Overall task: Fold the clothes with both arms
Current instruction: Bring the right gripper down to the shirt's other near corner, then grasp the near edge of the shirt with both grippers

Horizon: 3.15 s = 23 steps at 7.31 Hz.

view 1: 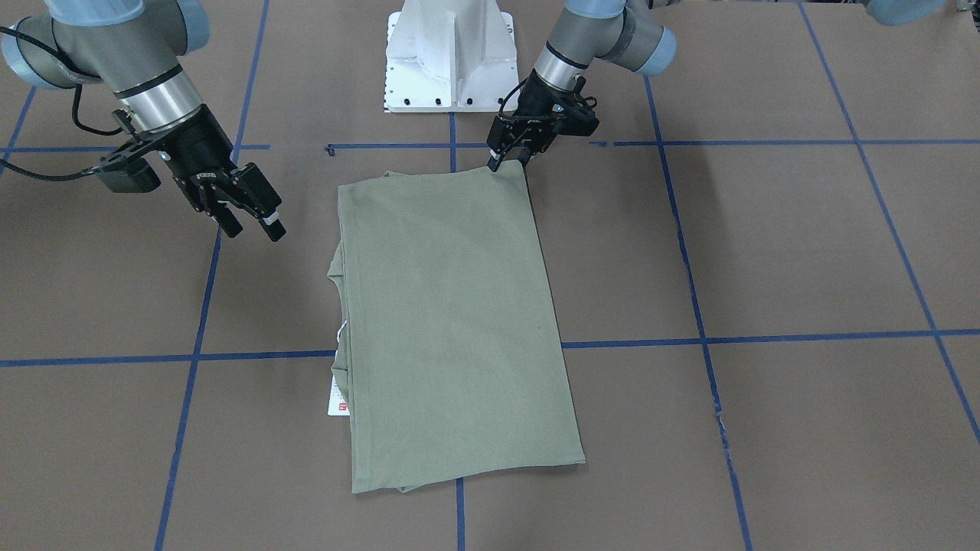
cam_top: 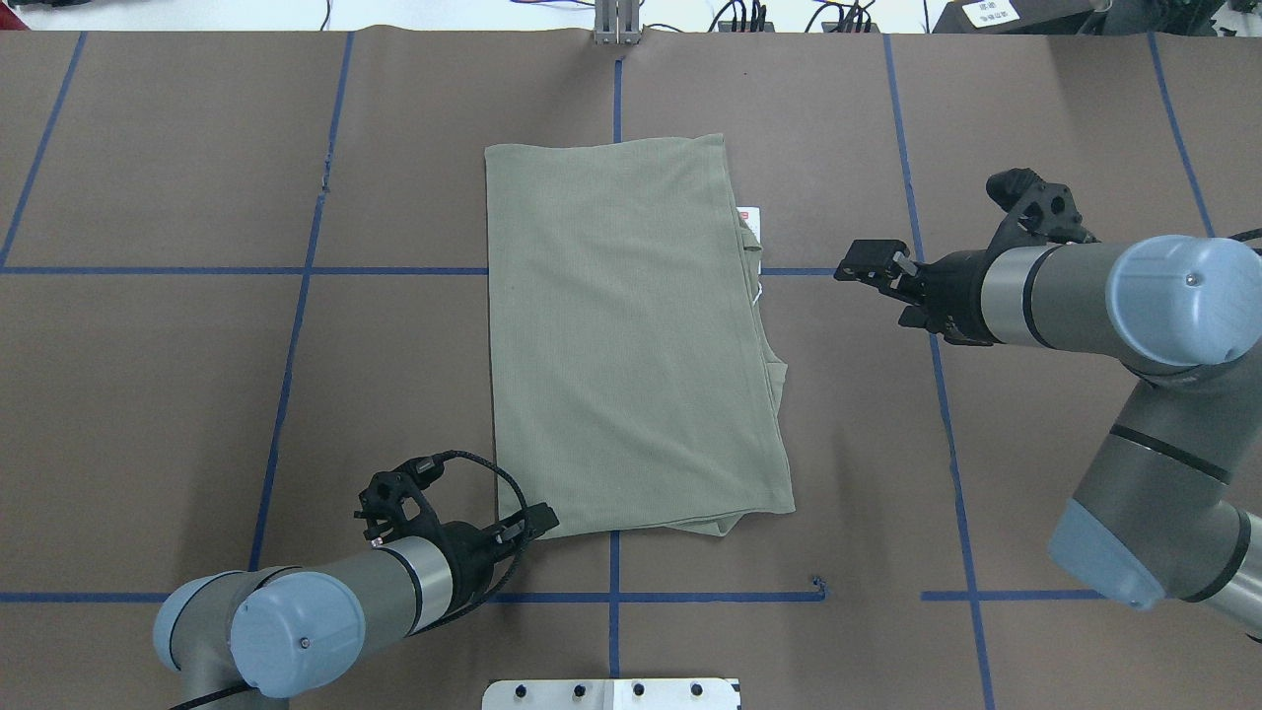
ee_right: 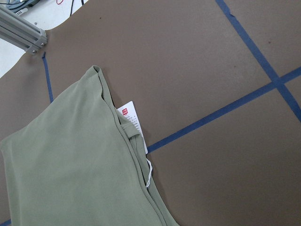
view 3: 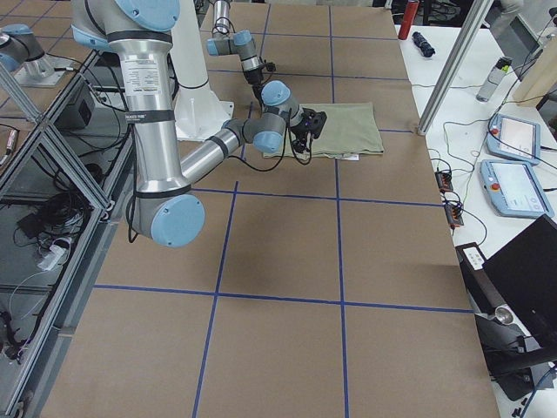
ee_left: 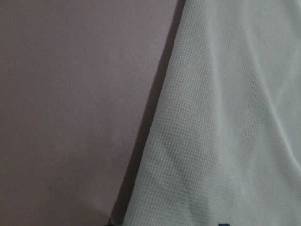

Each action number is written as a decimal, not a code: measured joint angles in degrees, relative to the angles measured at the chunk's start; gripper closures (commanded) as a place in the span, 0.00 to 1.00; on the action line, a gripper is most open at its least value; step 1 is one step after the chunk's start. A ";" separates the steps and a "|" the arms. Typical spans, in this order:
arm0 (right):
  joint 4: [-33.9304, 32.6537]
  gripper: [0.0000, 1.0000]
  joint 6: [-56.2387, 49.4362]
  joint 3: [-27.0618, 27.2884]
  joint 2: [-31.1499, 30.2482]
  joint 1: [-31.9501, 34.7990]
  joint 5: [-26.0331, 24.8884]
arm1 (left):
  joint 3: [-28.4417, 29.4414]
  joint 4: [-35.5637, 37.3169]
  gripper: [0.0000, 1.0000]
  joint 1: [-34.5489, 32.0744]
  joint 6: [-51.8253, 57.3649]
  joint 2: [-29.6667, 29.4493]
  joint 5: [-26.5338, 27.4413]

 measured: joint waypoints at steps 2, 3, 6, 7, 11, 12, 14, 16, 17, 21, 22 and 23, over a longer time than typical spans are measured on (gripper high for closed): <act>-0.07 0.04 0.27 0.00 0.10 -1.03 -1.10 | -0.10 -0.01 1.00 -0.17 0.15 -0.33 0.02; -1.77 0.04 2.27 0.37 0.59 -3.59 -4.54 | -0.34 0.01 1.00 -0.49 0.45 -0.33 0.04; -26.00 0.03 15.42 7.64 7.03 -18.73 -17.38 | -2.01 0.00 1.00 -1.81 3.17 -0.13 -0.07; -30.93 0.03 18.58 8.31 8.88 -24.42 -21.83 | -2.14 -0.01 1.00 -1.90 3.44 -0.09 -0.08; -34.71 0.14 22.03 1.39 13.08 -30.00 -26.57 | -2.24 -0.09 1.00 -1.88 3.58 -0.23 -0.24; -34.68 0.14 22.46 0.31 13.63 -30.01 -26.83 | -2.27 -0.09 1.00 -1.90 3.58 -0.23 -0.21; -34.59 0.14 22.80 -1.56 13.85 -29.81 -26.97 | -2.53 -0.10 1.00 -1.91 3.58 -0.30 -0.18; -34.18 0.14 22.85 -3.77 14.02 -29.29 -27.04 | -2.74 -0.10 1.00 -1.97 3.56 -0.29 -0.23; -34.07 0.14 22.85 -4.26 14.17 -29.19 -27.06 | -2.90 -0.10 1.00 -1.99 3.54 -0.29 -0.25; -34.02 0.51 23.91 -5.07 14.58 -29.31 -27.07 | -3.20 -0.10 1.00 -2.00 3.55 -0.27 -0.26; -34.02 0.56 24.96 -5.12 14.90 -29.36 -27.07 | -3.20 -0.10 1.00 -2.00 3.55 -0.26 -0.29; -34.02 0.57 26.09 -5.41 15.39 -29.40 -27.07 | -3.21 -0.10 1.00 -2.00 3.52 -0.25 -0.32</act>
